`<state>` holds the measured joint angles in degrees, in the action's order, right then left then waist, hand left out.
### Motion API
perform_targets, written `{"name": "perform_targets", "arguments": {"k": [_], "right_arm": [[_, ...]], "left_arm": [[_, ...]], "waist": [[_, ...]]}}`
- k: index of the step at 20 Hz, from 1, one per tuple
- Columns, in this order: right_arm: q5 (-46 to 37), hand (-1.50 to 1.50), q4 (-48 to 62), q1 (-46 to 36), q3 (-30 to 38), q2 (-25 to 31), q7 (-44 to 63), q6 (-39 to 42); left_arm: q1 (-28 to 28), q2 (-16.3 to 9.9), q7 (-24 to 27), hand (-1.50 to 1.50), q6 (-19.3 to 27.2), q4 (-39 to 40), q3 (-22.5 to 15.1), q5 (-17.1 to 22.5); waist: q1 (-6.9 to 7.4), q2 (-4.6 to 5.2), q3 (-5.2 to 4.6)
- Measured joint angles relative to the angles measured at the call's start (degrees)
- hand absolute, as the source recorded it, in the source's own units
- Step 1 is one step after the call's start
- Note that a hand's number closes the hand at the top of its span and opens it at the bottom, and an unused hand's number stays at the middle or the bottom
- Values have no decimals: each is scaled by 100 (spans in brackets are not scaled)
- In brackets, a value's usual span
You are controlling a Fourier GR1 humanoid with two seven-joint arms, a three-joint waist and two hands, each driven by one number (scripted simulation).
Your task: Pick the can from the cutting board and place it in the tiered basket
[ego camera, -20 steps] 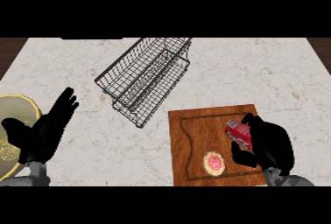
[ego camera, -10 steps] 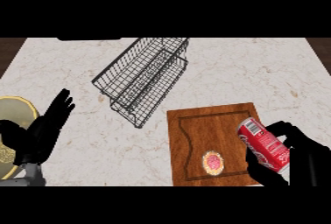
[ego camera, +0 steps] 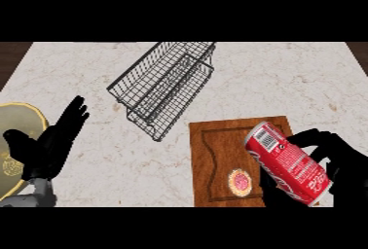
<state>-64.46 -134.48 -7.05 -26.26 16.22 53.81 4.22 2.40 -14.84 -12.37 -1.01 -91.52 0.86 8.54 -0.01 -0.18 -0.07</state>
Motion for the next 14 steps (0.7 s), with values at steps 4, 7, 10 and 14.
{"name": "perform_targets", "arguments": {"k": [4,7,10,14], "right_arm": [[12,150,195,-1178,-114,-644,372,696],[65,150,781,-2099,-81,-1112,468,856],[173,150,1413,-2870,-5,-1357,595,866],[426,150,2436,-3763,185,-1499,754,672]], "left_arm": [[38,-15,46,0,-76,99,72,11],[129,-14,-27,0,-108,139,89,19],[169,47,28,0,-88,190,67,-46],[233,52,-23,0,-140,204,83,-21]], "waist": [[43,8,-4],[68,12,-5],[80,14,-5],[120,20,-4]]}}
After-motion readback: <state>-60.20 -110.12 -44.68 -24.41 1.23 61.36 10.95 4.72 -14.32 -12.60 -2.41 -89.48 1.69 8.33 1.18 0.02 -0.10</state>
